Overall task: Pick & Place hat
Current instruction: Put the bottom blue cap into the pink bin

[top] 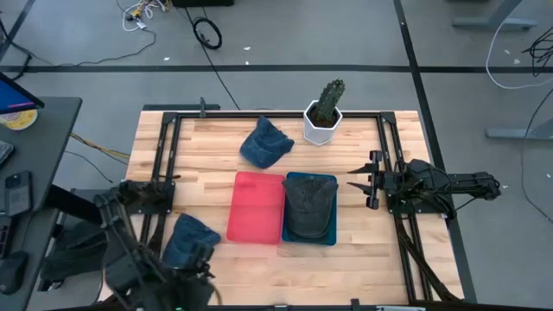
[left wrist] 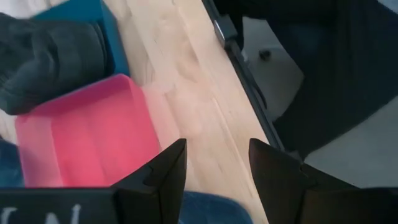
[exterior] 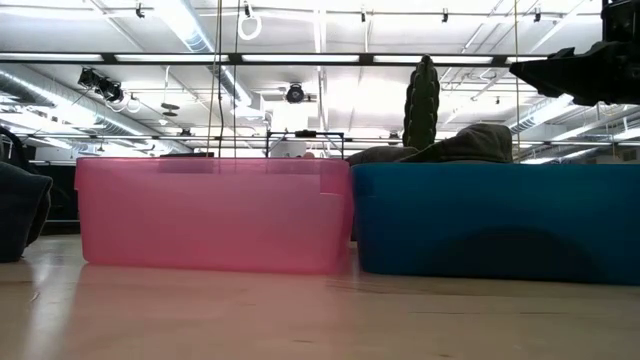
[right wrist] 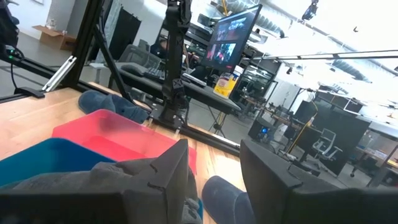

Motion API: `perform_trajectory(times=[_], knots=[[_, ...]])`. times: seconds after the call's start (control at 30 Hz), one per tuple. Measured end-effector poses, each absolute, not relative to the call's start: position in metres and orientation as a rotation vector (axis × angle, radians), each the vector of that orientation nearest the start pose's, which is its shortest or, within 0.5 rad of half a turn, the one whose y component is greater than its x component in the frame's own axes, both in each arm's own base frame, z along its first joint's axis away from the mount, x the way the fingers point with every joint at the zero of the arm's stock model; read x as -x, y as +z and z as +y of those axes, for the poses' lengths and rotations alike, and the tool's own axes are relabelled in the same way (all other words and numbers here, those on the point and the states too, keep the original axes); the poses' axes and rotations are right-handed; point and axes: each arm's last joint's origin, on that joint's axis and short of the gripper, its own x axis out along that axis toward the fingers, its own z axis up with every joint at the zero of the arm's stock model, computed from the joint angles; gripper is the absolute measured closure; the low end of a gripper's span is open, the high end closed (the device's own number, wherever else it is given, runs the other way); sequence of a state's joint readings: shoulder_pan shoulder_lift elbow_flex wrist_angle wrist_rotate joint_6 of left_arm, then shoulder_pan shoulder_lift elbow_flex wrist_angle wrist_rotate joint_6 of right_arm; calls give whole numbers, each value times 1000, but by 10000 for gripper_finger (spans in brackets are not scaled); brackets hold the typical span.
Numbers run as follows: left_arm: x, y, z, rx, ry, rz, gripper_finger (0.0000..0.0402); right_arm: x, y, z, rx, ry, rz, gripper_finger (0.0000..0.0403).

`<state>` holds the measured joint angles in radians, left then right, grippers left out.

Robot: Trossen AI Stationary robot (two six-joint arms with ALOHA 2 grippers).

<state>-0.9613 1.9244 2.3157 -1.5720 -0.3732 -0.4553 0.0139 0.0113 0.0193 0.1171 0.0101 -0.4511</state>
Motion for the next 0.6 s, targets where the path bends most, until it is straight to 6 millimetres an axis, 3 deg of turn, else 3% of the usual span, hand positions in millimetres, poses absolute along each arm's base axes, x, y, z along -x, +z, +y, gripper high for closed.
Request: perform_trajectory(times=[0.4,0.6], knots=[[-192,423,-283,-347,-278,940,225,-96,181,1,449,-25,-124,254],[-178,409,-261,-338,-193,996,225,-96,181,1,449,-25,-125,254]])
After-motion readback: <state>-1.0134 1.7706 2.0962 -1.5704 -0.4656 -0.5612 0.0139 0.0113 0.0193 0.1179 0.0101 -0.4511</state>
